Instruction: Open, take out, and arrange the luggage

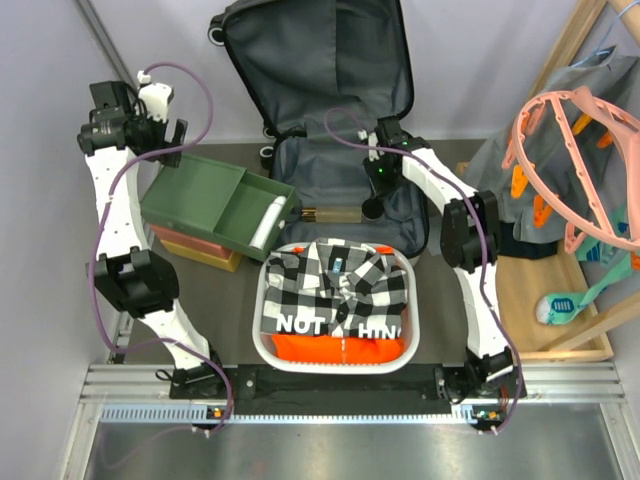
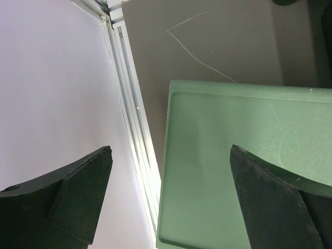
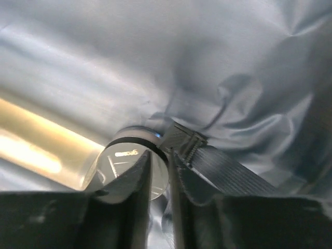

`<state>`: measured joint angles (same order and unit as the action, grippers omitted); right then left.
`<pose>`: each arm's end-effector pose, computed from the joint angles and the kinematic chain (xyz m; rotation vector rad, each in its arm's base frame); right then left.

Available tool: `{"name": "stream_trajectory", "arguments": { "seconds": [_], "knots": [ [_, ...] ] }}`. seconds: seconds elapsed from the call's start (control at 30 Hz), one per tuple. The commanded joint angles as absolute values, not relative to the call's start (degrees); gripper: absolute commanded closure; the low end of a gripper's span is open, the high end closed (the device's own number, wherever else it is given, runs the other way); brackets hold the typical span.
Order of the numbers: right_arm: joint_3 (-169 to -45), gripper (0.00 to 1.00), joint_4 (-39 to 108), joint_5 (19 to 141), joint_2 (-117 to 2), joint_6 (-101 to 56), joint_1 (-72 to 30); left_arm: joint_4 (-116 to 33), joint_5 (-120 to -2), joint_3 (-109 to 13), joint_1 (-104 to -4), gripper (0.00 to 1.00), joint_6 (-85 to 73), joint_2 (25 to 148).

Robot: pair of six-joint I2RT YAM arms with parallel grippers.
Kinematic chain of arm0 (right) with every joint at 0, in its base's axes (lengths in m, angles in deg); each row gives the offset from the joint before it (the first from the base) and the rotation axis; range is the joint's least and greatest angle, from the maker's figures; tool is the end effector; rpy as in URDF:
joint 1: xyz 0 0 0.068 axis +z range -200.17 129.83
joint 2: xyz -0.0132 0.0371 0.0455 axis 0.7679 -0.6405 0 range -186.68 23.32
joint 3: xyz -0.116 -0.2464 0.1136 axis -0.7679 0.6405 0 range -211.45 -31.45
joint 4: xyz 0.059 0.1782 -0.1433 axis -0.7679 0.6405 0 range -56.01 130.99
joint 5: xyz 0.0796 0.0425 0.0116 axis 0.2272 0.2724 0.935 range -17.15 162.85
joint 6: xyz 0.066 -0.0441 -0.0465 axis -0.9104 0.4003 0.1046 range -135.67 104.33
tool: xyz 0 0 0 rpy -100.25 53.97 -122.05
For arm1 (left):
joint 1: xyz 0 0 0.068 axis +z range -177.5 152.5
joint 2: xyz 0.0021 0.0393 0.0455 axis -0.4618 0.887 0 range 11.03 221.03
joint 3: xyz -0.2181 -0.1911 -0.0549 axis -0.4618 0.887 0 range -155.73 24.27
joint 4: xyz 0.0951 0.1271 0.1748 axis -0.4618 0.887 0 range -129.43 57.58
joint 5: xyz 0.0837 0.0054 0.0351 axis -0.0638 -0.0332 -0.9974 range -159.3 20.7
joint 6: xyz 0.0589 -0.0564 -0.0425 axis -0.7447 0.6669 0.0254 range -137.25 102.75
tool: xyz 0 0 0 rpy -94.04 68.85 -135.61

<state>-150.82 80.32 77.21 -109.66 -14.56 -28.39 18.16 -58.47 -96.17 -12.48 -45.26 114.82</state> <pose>0.4804 0.1988 0.1951 -0.5482 2.5722 0.2254 0.3875 0.0880 0.4105 0.3550 2.2484 0.1803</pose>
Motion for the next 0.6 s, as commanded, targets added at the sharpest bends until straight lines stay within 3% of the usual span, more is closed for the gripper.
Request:
{"name": "stream_trajectory", "arguments": {
  "seconds": [0.0, 0.13, 0.23, 0.43, 0.57],
  "knots": [
    [-149.24, 0.69, 79.26, 86.52, -103.07, -10.67, -27.67, 17.18, -58.31, -99.04, -13.18, 0.01, -45.11, 115.44],
    [-140.01, 0.47, 76.63, 93.93, -95.95, -3.3, -24.26, 16.65, -57.17, -97.99, -13.27, 0.01, -44.06, 115.01],
    [-137.0, 0.36, 76.97, 96.92, -93.92, 0.15, -21.44, 15.34, -56.21, -95.27, -13.27, 0.01, -43.44, 113.87],
    [-137.71, 0.36, 81.62, 99.12, -94.89, 0.07, -16.16, 13.57, -54.01, -91.75, -13.27, 0.01, -43.87, 111.76],
    [-127.03, 0.36, 81.37, 95.8, -87.27, -0.28, -12.3, 12.87, -54.18, -89.46, -13.18, 0.01, -45.63, 110.53]
  ]
}}
